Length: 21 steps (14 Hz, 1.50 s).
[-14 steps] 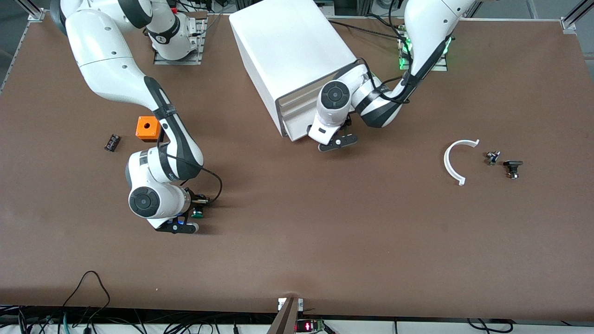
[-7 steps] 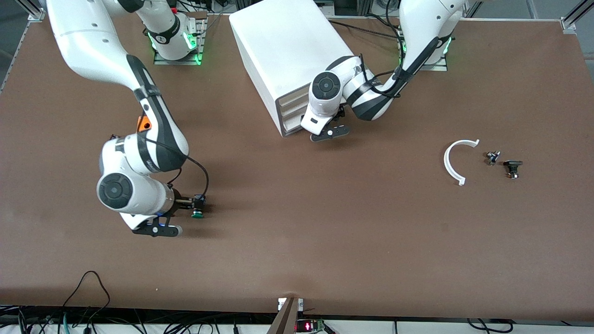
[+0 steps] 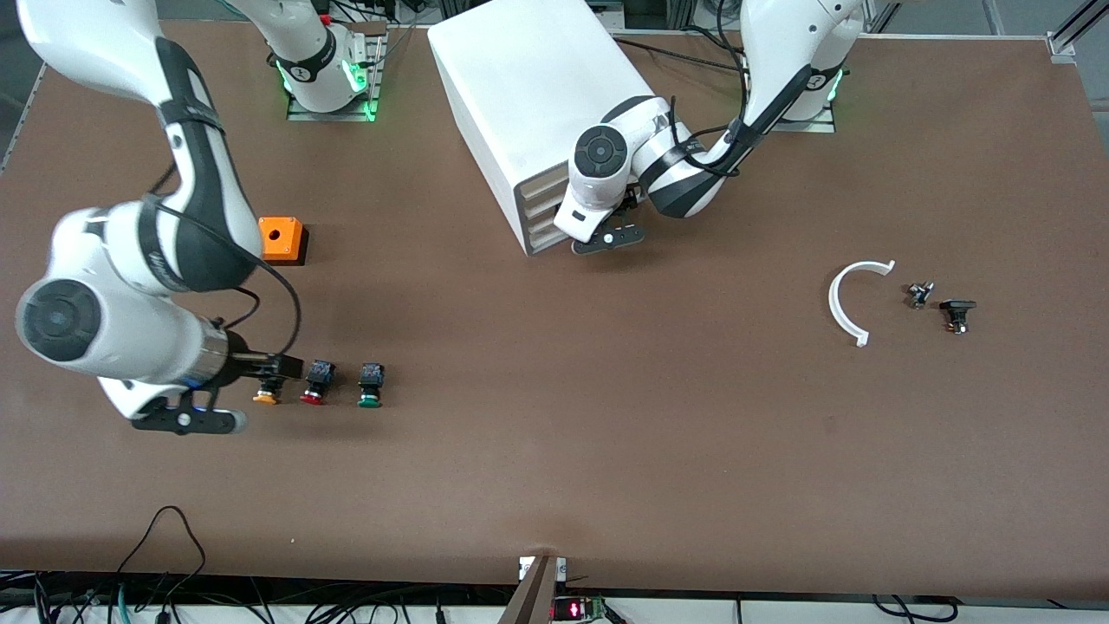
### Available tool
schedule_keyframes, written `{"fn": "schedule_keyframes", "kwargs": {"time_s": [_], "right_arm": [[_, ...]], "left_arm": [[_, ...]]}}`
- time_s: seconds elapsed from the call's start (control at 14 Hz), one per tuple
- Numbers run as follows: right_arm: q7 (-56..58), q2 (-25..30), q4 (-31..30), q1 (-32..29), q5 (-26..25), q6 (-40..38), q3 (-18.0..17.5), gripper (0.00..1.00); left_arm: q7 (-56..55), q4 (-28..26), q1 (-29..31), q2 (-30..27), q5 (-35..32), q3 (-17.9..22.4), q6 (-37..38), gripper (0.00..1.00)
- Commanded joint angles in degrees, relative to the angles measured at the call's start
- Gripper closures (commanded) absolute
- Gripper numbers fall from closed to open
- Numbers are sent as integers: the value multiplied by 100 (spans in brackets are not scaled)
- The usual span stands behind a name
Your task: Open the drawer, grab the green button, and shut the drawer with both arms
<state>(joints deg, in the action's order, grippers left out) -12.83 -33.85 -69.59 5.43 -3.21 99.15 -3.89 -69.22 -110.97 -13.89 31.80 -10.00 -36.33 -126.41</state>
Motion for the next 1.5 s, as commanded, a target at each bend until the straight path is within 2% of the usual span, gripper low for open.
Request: {"fn": "schedule_keyframes", "kwargs": {"time_s": [0.0,0.21,0.43,0.5,0.57,0.64,0.93,1.0,1.07,1.21,1.43], "right_arm": [[114,702,-300,-33,14,-343,107,1],[359,1361,-731,-208,58,-326,161,1],[343,2029,-1187,-235,58,-388,100,1],[351,2284,-1389,-383,58,-388,30,1],[334,2599,-1678,-680,58,-388,-380,1],[290,2811,-1890,-744,58,-388,-489,1],[263,3261,-2252,-683,40,-492,-481,1],[263,3340,-2270,-683,40,-545,-481,1],[263,3384,-2270,-675,49,-598,-472,1],[263,3490,-2287,-456,49,-695,-193,1],[298,3674,-2445,-385,93,-660,11,1]], "left_arm": [[102,39,79,-261,147,-24,327,0],[495,284,429,-577,51,-15,695,0],[1601,829,702,-806,42,38,1626,0],[1988,1083,868,-868,42,47,1907,0],[2383,1312,1070,-894,42,38,2171,0],[2796,1506,1237,-921,42,47,2434,0],[4544,2025,1959,-1342,68,73,3087,0],[5019,2044,1995,-1482,77,256,3087,0],[5424,2053,1995,-1657,155,614,3087,0],[6416,2044,1934,-2009,278,1231,3087,0],[7552,1632,1706,-2624,823,2346,3061,0]]}}
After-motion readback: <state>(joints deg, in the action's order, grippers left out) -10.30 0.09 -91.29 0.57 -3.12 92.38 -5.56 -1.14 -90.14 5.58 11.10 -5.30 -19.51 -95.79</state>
